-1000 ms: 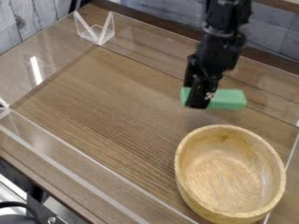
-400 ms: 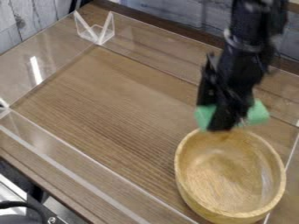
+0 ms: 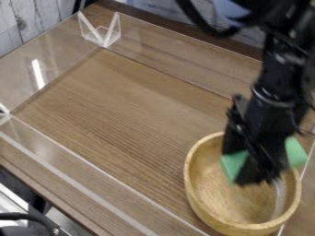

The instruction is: Put green object into wooden bowl

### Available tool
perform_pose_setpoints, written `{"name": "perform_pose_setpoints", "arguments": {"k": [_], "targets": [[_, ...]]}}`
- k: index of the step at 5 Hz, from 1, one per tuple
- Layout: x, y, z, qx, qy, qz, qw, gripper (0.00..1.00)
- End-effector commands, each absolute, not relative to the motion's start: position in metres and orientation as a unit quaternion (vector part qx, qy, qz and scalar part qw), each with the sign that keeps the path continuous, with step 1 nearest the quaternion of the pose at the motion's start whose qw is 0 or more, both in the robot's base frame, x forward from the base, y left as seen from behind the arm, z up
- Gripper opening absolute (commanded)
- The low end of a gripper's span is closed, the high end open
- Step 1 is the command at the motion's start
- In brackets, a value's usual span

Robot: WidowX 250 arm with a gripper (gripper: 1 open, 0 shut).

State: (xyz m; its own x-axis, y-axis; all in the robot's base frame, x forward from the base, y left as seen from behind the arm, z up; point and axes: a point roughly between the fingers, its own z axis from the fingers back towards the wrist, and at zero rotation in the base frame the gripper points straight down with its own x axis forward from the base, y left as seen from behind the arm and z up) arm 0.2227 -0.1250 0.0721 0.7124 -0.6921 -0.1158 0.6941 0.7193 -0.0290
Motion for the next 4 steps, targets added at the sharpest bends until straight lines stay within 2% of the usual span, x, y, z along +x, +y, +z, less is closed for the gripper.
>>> {"name": "perform_pose_setpoints", "arguments": {"k": [1,2,3,4], "targets": [[0.219,-0.136,0.085,0.009,0.027,-0.37,0.929,0.0],[0.219,-0.133,0.088,0.009,0.024,-0.373,0.928,1.0],[0.221,-0.128,0.101,0.017,0.012,-0.372,0.928,1.0],[0.216,-0.128,0.124,0.026,-0.005,-0.371,0.928,1.0]]}}
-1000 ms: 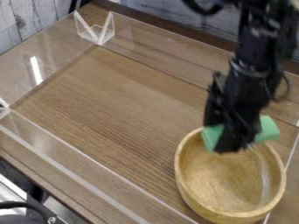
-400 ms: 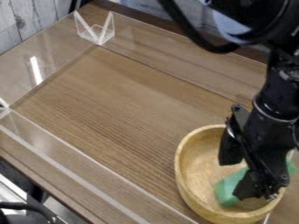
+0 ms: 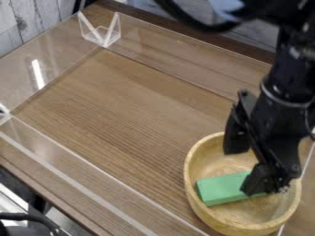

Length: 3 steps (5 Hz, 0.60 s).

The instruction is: Put green object into wooden bowl

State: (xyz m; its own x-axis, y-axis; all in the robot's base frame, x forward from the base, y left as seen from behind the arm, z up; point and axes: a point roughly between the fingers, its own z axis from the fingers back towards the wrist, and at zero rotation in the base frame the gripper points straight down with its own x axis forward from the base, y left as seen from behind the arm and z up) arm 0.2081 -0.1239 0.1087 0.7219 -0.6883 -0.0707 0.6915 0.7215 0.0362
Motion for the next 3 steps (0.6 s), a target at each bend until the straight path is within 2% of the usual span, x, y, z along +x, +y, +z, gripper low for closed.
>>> {"name": "perform_pose_setpoints", "arguments": {"k": [1,3], "targets": [[0.21,-0.128,0.139,0.029,-0.018,-0.372,0.928,1.0],[0.201,-0.134,0.096,0.035,-0.029,-0.347,0.937,1.0]]}}
